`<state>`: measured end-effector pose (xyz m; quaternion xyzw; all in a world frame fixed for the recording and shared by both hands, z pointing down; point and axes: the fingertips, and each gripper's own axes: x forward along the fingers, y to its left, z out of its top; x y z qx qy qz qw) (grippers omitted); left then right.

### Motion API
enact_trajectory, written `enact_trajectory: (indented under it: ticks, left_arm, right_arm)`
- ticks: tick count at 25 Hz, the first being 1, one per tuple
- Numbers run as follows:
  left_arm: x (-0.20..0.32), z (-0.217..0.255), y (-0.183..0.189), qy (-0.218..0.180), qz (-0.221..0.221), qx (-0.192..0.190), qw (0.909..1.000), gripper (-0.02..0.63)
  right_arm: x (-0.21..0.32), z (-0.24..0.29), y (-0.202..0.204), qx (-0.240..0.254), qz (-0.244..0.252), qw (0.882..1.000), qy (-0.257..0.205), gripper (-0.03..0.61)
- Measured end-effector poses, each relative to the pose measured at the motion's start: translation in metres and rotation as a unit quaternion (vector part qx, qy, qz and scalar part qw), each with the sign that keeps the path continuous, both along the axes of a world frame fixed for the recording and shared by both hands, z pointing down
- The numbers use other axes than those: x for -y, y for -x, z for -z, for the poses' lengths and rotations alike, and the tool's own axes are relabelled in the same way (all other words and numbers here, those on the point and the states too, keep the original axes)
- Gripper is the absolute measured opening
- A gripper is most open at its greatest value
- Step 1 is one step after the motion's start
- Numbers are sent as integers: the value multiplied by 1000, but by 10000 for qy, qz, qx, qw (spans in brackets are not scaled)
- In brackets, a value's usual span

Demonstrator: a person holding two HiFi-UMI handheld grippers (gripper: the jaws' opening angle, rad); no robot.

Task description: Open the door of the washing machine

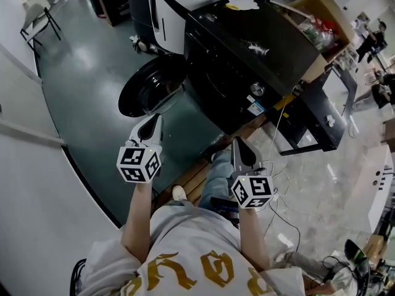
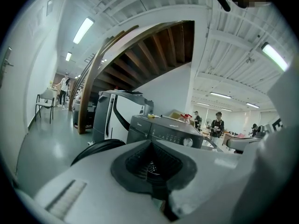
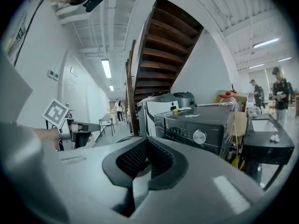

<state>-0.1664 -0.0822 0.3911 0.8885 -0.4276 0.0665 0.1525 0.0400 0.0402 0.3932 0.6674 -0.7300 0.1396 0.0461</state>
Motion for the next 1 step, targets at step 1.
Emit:
enact_trajectory:
  ticks: [1]
  left_arm:
    - [2, -2, -1, 16, -13, -15, 10000, 6]
  right_arm:
    - [1, -2, -1, 1, -15, 10000, 15, 20]
